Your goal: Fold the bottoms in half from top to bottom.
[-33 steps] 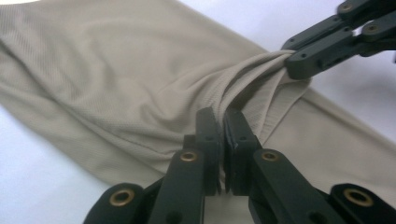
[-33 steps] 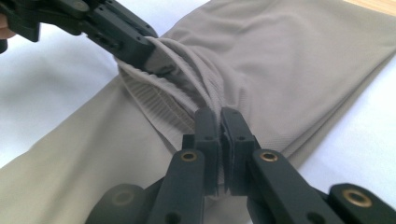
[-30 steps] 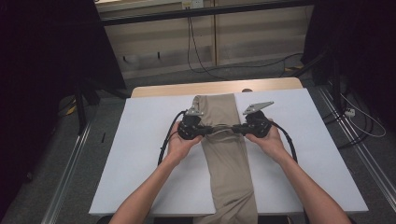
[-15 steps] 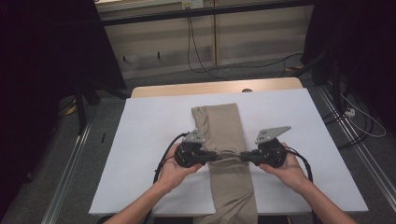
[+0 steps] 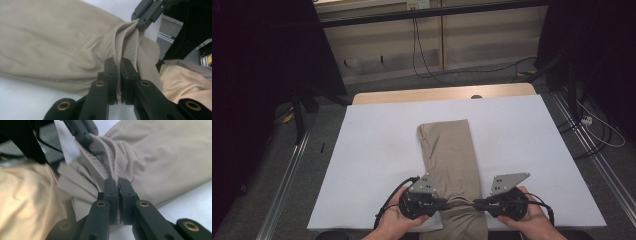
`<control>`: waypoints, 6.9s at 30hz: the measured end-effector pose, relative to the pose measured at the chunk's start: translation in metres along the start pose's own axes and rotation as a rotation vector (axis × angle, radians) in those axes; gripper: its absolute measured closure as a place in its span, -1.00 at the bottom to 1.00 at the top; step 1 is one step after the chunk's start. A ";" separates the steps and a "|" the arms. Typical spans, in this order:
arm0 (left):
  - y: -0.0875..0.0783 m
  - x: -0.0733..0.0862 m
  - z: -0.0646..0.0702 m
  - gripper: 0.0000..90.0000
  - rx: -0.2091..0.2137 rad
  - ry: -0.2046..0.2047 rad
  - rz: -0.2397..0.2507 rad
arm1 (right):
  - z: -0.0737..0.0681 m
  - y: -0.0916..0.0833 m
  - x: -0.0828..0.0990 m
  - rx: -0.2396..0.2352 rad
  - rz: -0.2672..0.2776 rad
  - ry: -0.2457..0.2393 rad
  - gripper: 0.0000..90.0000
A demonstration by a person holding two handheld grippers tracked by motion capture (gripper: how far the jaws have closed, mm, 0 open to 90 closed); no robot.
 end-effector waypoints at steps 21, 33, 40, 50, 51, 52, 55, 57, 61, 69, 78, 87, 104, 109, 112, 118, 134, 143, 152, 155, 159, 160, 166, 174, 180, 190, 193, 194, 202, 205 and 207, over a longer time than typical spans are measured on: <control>-0.029 -0.010 -0.024 -0.23 -0.121 -0.021 0.115 | 0.015 -0.005 -0.009 0.013 0.074 0.147 -0.21; -0.057 -0.023 -0.122 -0.57 -0.318 -0.141 0.142 | 0.086 0.017 -0.035 0.142 0.059 0.200 -0.41; -0.077 -0.047 -0.192 -0.61 -0.426 -0.212 0.245 | 0.150 0.041 -0.076 0.220 0.119 0.261 -0.20; -0.069 -0.068 -0.265 -0.53 -0.443 -0.240 0.229 | 0.227 0.097 -0.108 0.313 0.073 0.262 -0.05; -0.067 -0.069 -0.270 -0.51 -0.435 -0.247 0.224 | 0.233 0.102 -0.110 0.320 0.073 0.265 0.00; -0.065 -0.072 -0.277 -0.46 -0.433 -0.256 0.223 | 0.239 0.107 -0.112 0.313 0.072 0.274 0.05; -0.062 -0.075 -0.287 -0.31 -0.409 -0.278 0.230 | 0.254 0.120 -0.112 0.331 0.036 0.265 0.12; -0.059 -0.075 -0.293 -0.24 -0.411 -0.287 0.216 | 0.261 0.128 -0.112 0.337 0.020 0.254 0.13; -0.050 -0.070 -0.297 -0.18 -0.389 -0.304 0.190 | 0.262 0.143 -0.106 0.319 -0.028 0.239 0.11; -0.046 -0.059 -0.302 -0.28 -0.390 -0.317 0.158 | 0.260 0.155 -0.103 0.321 -0.041 0.229 0.09; -0.034 -0.062 -0.282 -0.01 -0.349 -0.275 0.096 | 0.246 0.148 -0.099 0.198 -0.080 0.232 0.71; -0.049 -0.061 -0.268 0.86 -0.289 -0.353 0.244 | 0.239 0.131 -0.110 0.195 -0.021 0.266 0.91; -0.111 -0.140 -0.293 0.89 -0.436 -0.296 0.384 | 0.275 0.092 -0.190 0.316 0.176 0.337 0.92; -0.126 -0.165 -0.308 0.89 -0.460 -0.295 0.421 | 0.292 0.085 -0.217 0.361 0.195 0.332 0.92; -0.125 -0.175 -0.321 0.88 -0.489 -0.281 0.425 | 0.307 0.085 -0.229 0.413 0.218 0.383 0.78; -0.111 -0.147 -0.328 -0.06 -0.516 -0.343 0.356 | 0.312 0.090 -0.225 0.455 0.205 0.419 0.08; -0.103 -0.076 -0.239 -0.68 -0.440 -0.285 0.348 | 0.179 0.071 -0.143 0.231 0.148 0.245 0.14; -0.096 -0.035 -0.156 -0.68 -0.369 -0.214 0.281 | 0.055 0.069 -0.081 0.036 0.008 0.129 0.36; -0.060 -0.006 -0.123 -0.63 -0.303 -0.203 0.220 | -0.018 0.092 -0.071 -0.064 -0.062 -0.080 0.33; -0.058 -0.006 -0.122 -0.62 -0.298 -0.209 0.221 | -0.023 0.087 -0.062 -0.085 -0.068 -0.080 0.28; -0.059 -0.003 -0.125 -0.62 -0.313 -0.219 0.214 | -0.035 0.071 -0.056 -0.096 -0.052 -0.105 0.25; -0.060 -0.004 -0.125 -0.62 -0.315 -0.216 0.218 | -0.039 0.069 -0.054 -0.095 -0.059 -0.119 0.24; -0.059 -0.003 -0.126 -0.62 -0.321 -0.214 0.213 | -0.048 0.079 -0.048 -0.058 -0.071 -0.188 0.15; -0.060 -0.003 -0.125 -0.61 -0.319 -0.203 0.209 | -0.045 0.084 -0.055 -0.019 -0.046 -0.195 0.97; -0.061 -0.003 -0.125 -0.56 -0.313 -0.223 0.212 | -0.031 0.052 -0.060 -0.046 0.032 -0.057 0.98; -0.040 -0.009 -0.101 -0.48 -0.230 -0.186 0.152 | -0.004 0.007 -0.018 0.041 0.034 0.045 0.97; -0.032 -0.012 -0.091 -0.43 -0.199 -0.155 0.125 | 0.007 -0.001 -0.002 0.093 0.004 0.060 1.00; -0.028 -0.013 -0.086 -0.41 -0.176 -0.141 0.111 | 0.012 -0.002 0.002 0.141 -0.007 0.056 1.00; -0.016 -0.014 -0.072 -0.25 -0.129 -0.112 0.084 | 0.040 0.002 0.019 0.327 -0.119 0.080 0.87; -0.018 -0.014 -0.075 -0.28 -0.136 -0.116 0.090 | 0.037 0.001 0.012 0.295 -0.078 0.087 0.53; -0.019 -0.013 -0.078 -0.29 -0.140 -0.129 0.094 | 0.028 -0.003 -0.001 0.242 -0.012 0.064 0.52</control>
Point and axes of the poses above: each handheld gripper's, and its own axes: y roughly forward along the jaws, x roughly out of its underside, z roughly to its right, the point moved 9 cm from there along y, roughly forward along the jaws, and after that the axes turned 11 degrees about x, right-handed, at the moved point
